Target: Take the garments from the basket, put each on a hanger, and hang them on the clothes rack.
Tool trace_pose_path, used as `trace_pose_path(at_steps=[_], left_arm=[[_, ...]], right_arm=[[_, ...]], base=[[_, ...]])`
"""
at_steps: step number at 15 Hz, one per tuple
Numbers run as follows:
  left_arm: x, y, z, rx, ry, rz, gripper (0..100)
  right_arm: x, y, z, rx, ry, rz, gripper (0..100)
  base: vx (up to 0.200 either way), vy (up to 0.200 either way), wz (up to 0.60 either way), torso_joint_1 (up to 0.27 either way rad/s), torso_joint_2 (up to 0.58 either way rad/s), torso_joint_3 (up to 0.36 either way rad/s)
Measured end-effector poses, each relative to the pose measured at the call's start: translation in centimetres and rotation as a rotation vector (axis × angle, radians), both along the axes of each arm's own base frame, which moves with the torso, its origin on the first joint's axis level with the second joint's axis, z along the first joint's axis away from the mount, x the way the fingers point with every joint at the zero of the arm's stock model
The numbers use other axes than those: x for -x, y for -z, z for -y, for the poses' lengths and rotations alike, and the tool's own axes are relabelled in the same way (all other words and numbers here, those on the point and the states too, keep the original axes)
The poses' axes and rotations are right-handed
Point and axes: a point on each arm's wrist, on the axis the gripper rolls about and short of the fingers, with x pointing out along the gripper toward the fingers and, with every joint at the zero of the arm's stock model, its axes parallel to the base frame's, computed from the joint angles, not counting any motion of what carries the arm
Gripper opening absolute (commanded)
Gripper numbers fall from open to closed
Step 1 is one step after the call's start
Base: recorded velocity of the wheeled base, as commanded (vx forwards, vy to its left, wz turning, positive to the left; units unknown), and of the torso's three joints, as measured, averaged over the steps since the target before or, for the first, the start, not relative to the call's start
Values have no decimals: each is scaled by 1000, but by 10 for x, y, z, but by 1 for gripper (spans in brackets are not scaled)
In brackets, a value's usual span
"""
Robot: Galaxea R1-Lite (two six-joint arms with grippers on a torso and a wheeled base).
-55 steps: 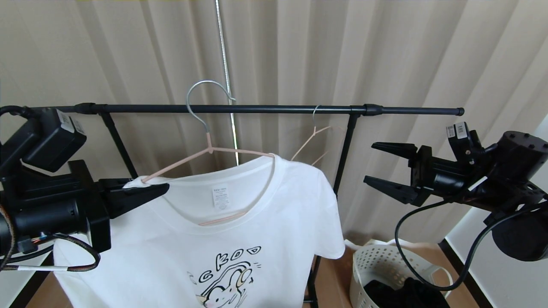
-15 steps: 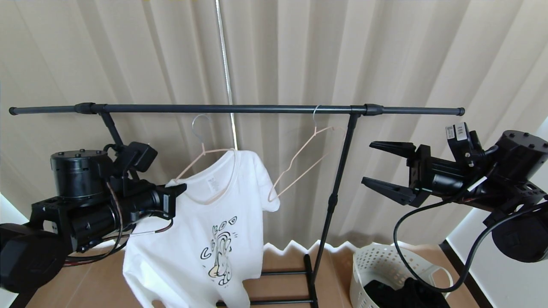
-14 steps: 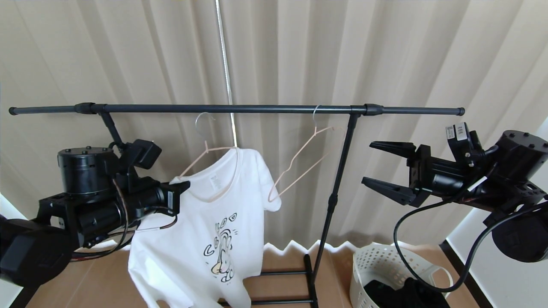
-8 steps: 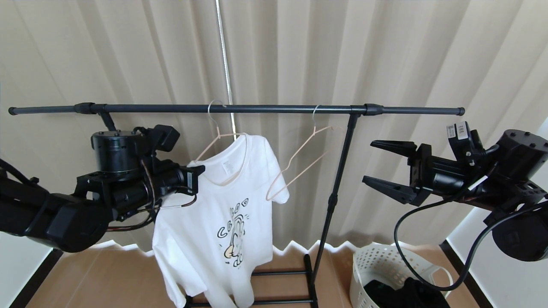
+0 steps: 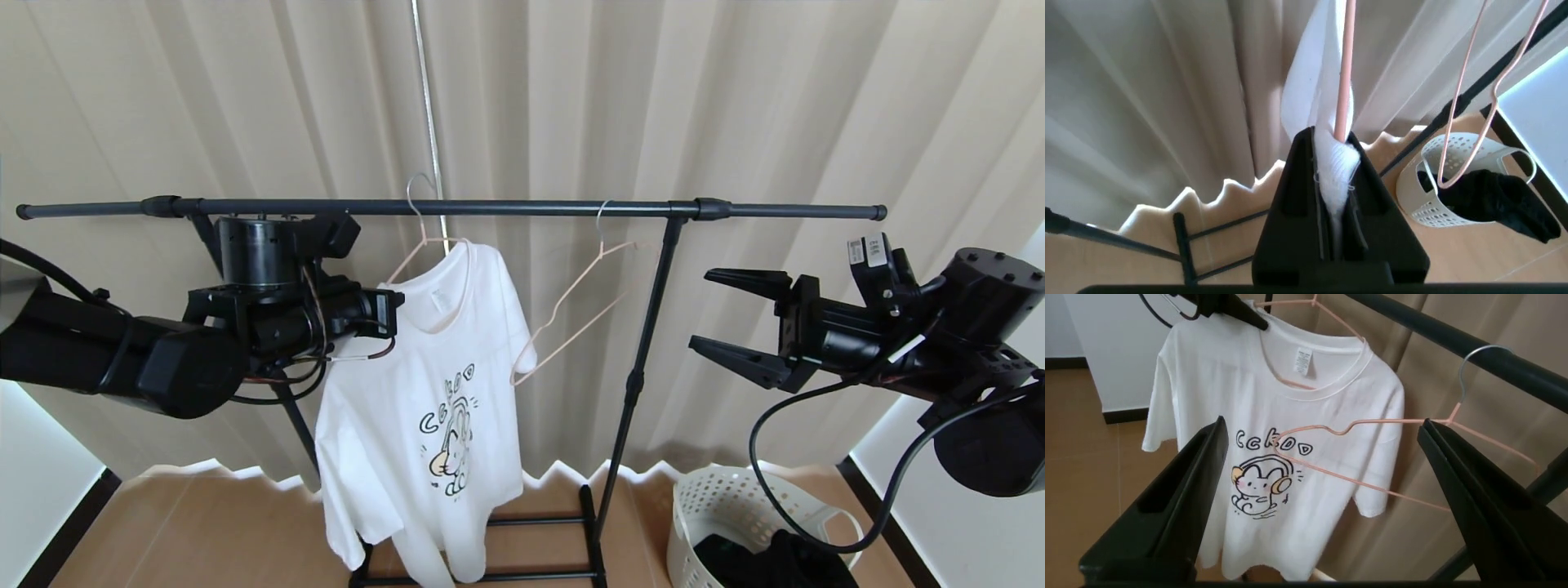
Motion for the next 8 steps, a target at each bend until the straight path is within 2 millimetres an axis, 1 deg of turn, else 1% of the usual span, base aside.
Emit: trace_pose_path(at_steps=[5, 8], left_arm=[[-18, -10, 9, 17, -47, -22, 0], [-26, -10, 16, 19, -36, -15, 0]], right_arm=[[0, 0, 0, 0, 1, 0, 100], [0, 0, 0, 0, 2, 0, 100]], base=[[0, 0, 0, 0, 0, 0], [0, 0, 0, 0, 0, 0]])
